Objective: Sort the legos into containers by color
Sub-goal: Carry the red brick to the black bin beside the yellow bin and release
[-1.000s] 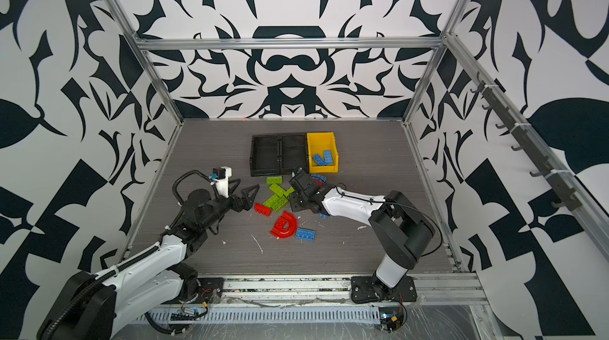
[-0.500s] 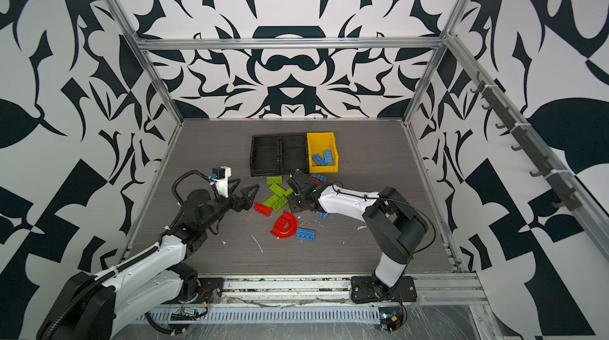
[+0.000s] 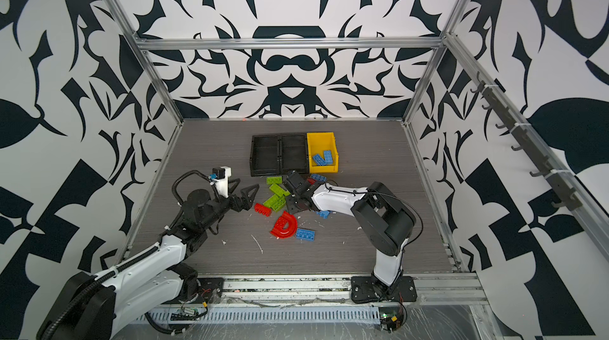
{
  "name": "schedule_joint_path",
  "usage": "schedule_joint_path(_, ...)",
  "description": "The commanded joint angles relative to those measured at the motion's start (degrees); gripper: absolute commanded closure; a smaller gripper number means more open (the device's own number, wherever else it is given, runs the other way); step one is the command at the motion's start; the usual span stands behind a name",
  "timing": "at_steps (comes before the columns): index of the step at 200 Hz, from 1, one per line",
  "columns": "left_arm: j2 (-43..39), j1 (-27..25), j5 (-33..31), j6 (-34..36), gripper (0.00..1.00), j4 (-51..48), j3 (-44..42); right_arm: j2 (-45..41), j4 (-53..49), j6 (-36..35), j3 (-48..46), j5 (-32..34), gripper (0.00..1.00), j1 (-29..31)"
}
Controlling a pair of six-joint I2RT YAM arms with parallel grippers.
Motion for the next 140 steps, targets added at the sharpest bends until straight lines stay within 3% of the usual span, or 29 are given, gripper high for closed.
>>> schedule_joint_path(1, -0.84, -0.21, -0.25, -0.37, 0.00, -0.42, 0.32, -4.55, -0.81, -0.53, -0.07, 2.23, 0.84, 0.33)
schedule_joint_path(65, -1.11, -0.21, -0.59, -0.27, 0.00, -0.60, 0.19, -11.06, -1.51, -4.24, 3.51, 1.00, 0.85, -2.41)
schedule_joint_path(140, -1.58, -0.21, -1.73, 0.20, 0.00, -0.95, 0.03, -0.57, 2.12, -9.24, 18.44, -3.11, 0.83, -10.69)
